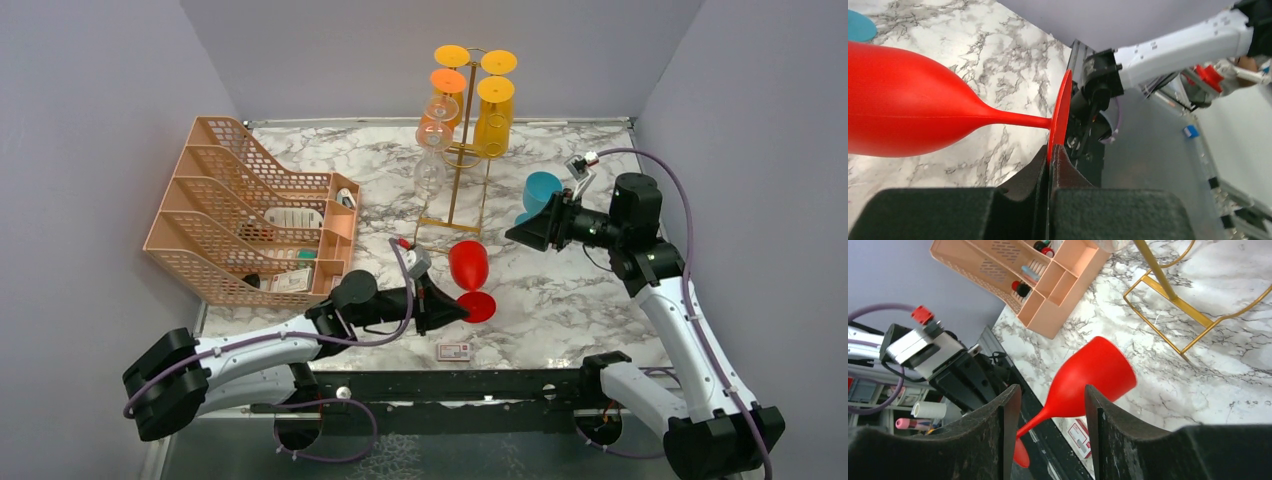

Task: Take the wine glass off the wine glass rack
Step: Place the wine glass at the center of the board.

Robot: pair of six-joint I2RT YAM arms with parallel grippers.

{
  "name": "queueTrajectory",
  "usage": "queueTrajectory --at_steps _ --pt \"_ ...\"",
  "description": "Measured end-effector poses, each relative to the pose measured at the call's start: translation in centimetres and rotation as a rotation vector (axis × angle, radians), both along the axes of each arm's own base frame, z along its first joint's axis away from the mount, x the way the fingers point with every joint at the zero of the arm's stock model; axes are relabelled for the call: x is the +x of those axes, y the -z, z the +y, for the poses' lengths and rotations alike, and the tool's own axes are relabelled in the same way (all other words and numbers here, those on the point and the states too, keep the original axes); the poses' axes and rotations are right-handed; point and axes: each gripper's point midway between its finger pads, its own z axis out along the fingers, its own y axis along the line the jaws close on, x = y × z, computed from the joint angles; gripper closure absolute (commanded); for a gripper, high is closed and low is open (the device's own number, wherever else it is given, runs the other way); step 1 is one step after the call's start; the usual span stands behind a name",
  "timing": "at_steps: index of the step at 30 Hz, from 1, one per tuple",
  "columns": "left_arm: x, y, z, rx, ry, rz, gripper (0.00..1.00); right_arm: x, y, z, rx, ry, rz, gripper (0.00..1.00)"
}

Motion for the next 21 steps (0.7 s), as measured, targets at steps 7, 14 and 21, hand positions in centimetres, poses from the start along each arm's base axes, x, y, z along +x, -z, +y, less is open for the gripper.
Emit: queueTrajectory --at_steps 7,14,21 --pt "-3.2 -1.2 2.3 -0.048 0.147 -0.348 1.00 0.6 1.0 -0.1 -0.006 0.032 0.039 0.42" --pt "-5.7 -4.1 3.9 -0.152 0.257 -0.671 1.00 1.0 2.2 0.1 -0.011 0.017 0.099 0.39" --pt "-5.8 -1.0 3.4 -0.029 0.340 -0.681 1.00 0.4 1.8 0.1 -0.013 -0.002 0.082 0.38"
